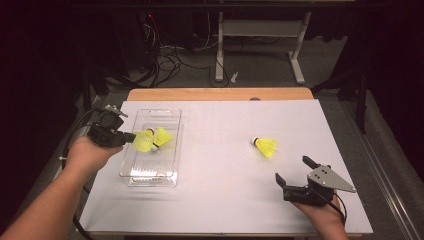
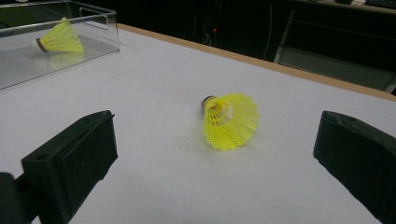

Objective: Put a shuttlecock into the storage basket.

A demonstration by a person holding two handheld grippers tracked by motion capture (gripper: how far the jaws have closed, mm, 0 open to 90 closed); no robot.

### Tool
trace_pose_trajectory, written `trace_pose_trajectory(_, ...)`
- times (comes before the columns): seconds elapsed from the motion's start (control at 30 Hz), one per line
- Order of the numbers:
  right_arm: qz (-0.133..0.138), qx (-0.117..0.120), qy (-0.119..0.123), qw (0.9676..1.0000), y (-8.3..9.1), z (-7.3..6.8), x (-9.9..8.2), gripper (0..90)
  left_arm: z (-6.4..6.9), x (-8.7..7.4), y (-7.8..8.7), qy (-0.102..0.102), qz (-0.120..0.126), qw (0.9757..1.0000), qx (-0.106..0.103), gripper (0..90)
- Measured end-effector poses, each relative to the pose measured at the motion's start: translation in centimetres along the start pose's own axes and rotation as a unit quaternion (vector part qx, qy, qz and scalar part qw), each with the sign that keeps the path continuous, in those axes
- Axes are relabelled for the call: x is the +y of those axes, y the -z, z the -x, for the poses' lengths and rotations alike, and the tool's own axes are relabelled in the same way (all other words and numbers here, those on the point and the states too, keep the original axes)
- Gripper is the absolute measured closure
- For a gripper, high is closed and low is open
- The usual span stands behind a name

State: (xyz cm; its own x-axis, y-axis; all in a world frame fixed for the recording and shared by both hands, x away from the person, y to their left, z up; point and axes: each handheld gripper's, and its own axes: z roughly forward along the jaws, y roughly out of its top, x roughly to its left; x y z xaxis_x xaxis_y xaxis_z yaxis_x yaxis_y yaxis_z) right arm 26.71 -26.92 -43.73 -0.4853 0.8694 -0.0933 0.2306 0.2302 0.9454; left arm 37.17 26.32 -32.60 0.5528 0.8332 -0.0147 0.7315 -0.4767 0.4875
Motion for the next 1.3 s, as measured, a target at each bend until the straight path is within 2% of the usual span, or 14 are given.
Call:
trace_pose_trajectory(0.57,0.000,0.000,0.001,1.0000,0.0,0.0,0.0,0.0,-0.3,-0.4,-1.2,0.002,-0.016,0.9999,0.004,90.0)
trace_pose_trajectory(1.3,-0.001,0.000,-0.001,1.0000,0.0,0.0,-0.1,0.0,-1.6,-1.0,-3.8,0.028,-0.033,0.9990,0.008,90.0)
